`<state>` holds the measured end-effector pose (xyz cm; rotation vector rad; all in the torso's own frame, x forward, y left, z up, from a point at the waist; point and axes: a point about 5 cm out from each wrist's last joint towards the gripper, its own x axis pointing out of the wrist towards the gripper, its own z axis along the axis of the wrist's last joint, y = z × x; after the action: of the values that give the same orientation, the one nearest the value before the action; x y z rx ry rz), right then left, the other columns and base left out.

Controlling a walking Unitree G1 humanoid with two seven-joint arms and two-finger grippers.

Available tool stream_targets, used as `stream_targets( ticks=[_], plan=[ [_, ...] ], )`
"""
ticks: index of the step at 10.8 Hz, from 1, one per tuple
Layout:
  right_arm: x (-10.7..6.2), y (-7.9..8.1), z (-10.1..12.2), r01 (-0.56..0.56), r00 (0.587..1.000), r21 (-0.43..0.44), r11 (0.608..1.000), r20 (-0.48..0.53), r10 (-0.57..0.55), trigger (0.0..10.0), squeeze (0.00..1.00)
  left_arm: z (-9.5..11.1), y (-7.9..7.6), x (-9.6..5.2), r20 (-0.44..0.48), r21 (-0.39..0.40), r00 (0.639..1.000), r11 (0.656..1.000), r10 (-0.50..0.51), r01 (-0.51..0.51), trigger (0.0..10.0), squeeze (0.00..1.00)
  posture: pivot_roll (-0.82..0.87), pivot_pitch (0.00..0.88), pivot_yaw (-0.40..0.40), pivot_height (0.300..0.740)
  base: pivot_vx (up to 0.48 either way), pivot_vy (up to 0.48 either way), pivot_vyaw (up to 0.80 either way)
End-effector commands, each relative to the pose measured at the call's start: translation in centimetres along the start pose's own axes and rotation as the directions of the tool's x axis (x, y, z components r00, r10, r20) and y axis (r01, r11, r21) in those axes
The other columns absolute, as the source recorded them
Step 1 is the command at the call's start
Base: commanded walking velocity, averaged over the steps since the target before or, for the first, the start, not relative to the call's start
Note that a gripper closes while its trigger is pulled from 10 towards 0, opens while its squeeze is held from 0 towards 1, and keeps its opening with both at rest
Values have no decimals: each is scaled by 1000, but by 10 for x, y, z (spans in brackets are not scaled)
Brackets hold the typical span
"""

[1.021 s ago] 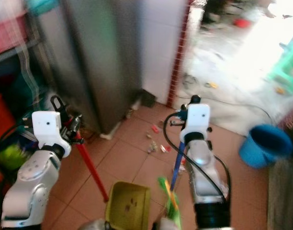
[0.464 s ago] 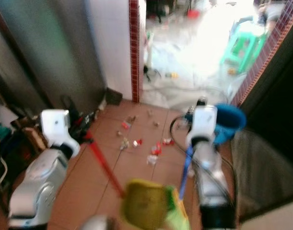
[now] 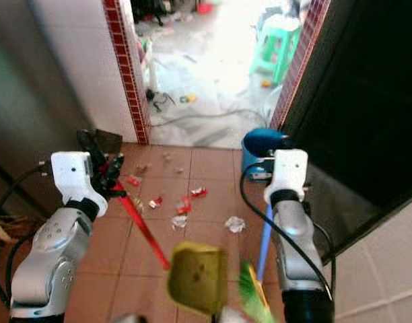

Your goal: Sweep floor

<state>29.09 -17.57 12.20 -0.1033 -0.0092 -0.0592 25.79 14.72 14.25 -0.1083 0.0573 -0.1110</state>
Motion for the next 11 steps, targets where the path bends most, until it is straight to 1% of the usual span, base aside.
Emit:
stream_targets(
  ticks=[1, 2, 4, 5, 6, 7, 8, 9, 10, 11],
  plan=[
    [5, 3, 9, -5, 999, 19, 1000, 33, 4, 10000, 0, 12, 3, -1, 56, 30, 998, 1000, 6, -8, 10000, 0, -43, 45, -10, 740, 0, 0, 0],
    [8, 3, 10, -2, 999, 22, 1000, 37, 1, 10000, 0, 11, 1, 1, 32, 25, 999, 999, -38, 37, 10000, 0, -38, 31, -9, 740, 0, 0, 0],
    [10, 4, 11, 13, 999, 29, 999, 47, -14, 10000, 0, 10, 8, 5, 21, 77, 999, 996, -42, 40, 10000, 0, -36, 12, 4, 740, 0, 0, 0],
    [10, 3, 13, 23, 998, 34, 999, 53, -25, 10000, 0, 14, 13, 8, 27, 75, 999, 997, -35, 33, 10000, 0, -38, 0, 10, 740, 0, 0, 0],
    [12, 2, 9, 37, 998, 36, 999, 45, -38, 10000, 0, 14, 14, 15, 30, 81, 998, 996, -49, 46, 10000, 0, -39, 0, 10, 740, 0, 0, -681],
    [13, 1, 9, 34, 998, 32, 999, 58, -36, 10000, 0, 14, 13, 16, 43, 81, 998, 996, -53, 49, 10000, 0, -42, 0, 3, 740, 0, 0, -800],
    [15, -1, 12, 26, 997, 23, 999, 70, -27, 10000, 0, 9, 11, 14, 40, 53, 999, 998, -25, 23, 10000, 0, -46, 0, -8, 740, 0, 0, -450],
    [13, -3, 14, 24, 997, 19, 1000, 74, -26, 10000, 0, 6, 9, 10, 35, 44, 999, 999, -16, 14, 10000, 0, -51, 0, -18, 740, 0, 0, 0],
    [18, -1, 18, 25, 997, 17, 1000, 77, -27, 10000, 0, -9, 10, 4, -7, 56, 1000, 998, 8, -8, 10000, 0, -45, 0, -27, 740, 0, 0, 0],
    [17, -1, 17, 33, 997, 15, 999, 71, -34, 10000, 0, -11, 10, 2, -13, 62, 1000, 998, 12, -11, 10000, 0, -46, 15, -39, 740, 0, 0, 0]
  ],
)
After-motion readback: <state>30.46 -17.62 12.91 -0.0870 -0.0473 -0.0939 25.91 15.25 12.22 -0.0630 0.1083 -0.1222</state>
